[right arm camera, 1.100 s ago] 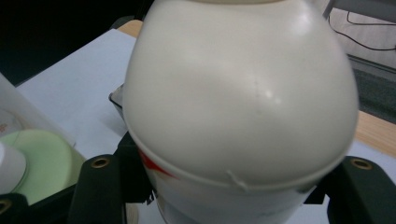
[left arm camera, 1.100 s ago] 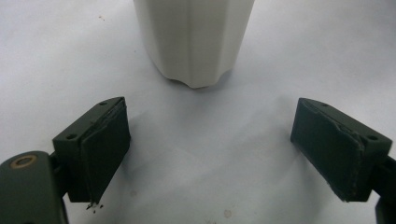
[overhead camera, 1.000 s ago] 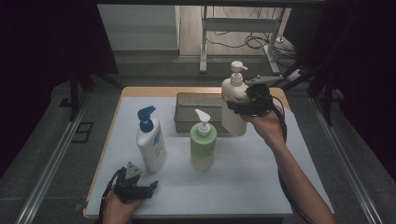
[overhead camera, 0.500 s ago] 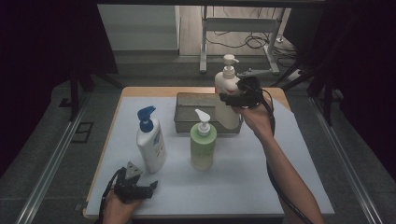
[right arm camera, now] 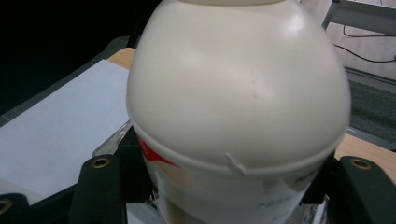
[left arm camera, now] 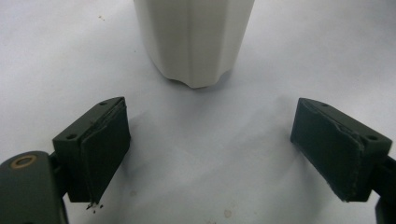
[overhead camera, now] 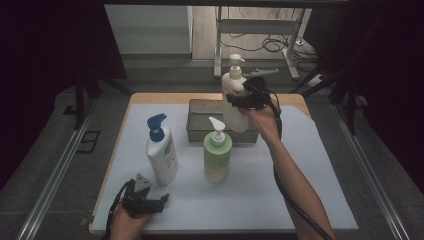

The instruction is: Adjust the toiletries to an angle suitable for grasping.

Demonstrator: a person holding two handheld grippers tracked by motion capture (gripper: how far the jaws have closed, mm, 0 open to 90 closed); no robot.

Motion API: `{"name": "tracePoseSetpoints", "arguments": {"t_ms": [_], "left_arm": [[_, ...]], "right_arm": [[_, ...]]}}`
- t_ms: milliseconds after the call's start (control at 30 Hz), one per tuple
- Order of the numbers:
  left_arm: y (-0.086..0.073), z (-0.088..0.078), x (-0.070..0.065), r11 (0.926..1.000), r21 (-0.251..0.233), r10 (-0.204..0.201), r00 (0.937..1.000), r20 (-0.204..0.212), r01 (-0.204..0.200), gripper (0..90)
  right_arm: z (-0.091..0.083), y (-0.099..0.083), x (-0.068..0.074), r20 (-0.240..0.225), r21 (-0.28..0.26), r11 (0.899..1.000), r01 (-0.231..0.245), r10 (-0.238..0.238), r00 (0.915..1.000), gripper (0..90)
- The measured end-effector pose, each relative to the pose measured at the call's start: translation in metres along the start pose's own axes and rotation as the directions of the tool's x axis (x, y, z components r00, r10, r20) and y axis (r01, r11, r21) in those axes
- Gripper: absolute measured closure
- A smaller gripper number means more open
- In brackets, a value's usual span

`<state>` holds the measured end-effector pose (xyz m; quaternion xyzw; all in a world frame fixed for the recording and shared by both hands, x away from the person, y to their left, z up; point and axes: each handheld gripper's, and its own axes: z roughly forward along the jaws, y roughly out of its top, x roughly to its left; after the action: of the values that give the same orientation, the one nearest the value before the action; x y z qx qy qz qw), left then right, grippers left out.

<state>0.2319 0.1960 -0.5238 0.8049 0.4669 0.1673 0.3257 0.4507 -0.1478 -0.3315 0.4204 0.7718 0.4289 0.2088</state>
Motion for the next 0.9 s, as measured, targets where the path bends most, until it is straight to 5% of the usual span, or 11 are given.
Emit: {"name": "tracePoseSetpoints", "arguments": {"t_ms": [900], "left_arm": [[0.000,0.000,0.000,1.0000,0.003,-0.001,1.0000,0.001,0.001,11.7]], "right_arm": [[0.063,0.001,0.014,0.001,-0.010,1.000,0.022,-0.022,0.9998,37.4]]}}
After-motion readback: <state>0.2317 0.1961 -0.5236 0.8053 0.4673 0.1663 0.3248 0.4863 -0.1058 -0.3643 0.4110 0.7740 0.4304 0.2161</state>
